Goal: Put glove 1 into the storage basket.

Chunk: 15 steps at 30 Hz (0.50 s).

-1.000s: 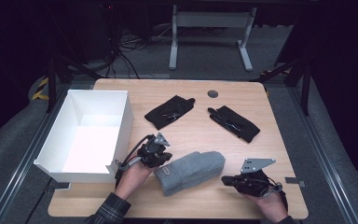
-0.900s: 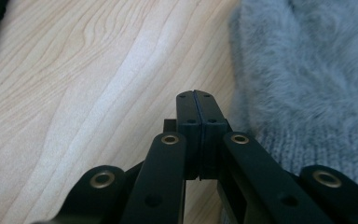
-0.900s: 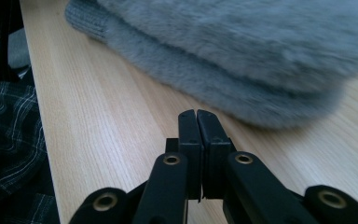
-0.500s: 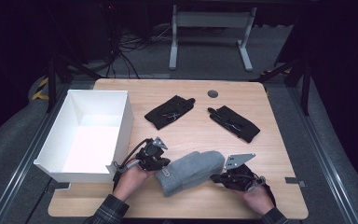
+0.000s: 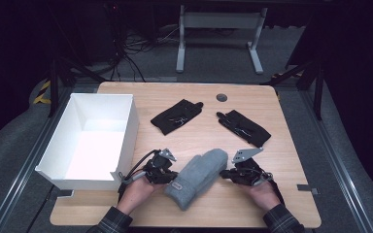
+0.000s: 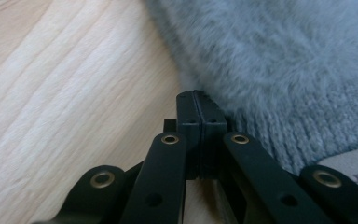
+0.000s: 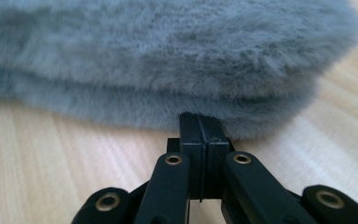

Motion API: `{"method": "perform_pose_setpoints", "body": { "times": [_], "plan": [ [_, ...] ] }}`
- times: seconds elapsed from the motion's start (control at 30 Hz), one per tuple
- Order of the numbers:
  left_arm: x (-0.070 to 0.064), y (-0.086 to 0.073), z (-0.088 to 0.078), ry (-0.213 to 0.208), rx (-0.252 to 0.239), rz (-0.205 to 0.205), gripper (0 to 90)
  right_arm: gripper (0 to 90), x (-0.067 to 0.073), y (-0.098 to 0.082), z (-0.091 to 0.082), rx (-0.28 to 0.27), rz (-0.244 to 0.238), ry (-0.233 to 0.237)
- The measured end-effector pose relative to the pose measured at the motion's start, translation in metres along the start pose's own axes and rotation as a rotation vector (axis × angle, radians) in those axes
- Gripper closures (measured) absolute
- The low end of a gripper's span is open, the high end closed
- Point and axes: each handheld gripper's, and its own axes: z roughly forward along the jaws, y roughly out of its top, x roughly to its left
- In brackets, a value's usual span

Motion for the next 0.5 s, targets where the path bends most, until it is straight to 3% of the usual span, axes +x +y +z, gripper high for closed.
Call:
{"method": "perform_pose_setpoints", "body": {
  "times": [0.5],
  "plan": [
    [-0.022, 0.009, 0.01, -0.068, -0.017, 0.067, 89.9, 90.0, -0.02, 0.018, 0.012, -0.019, 0.028, -0.022]
  ]
}}
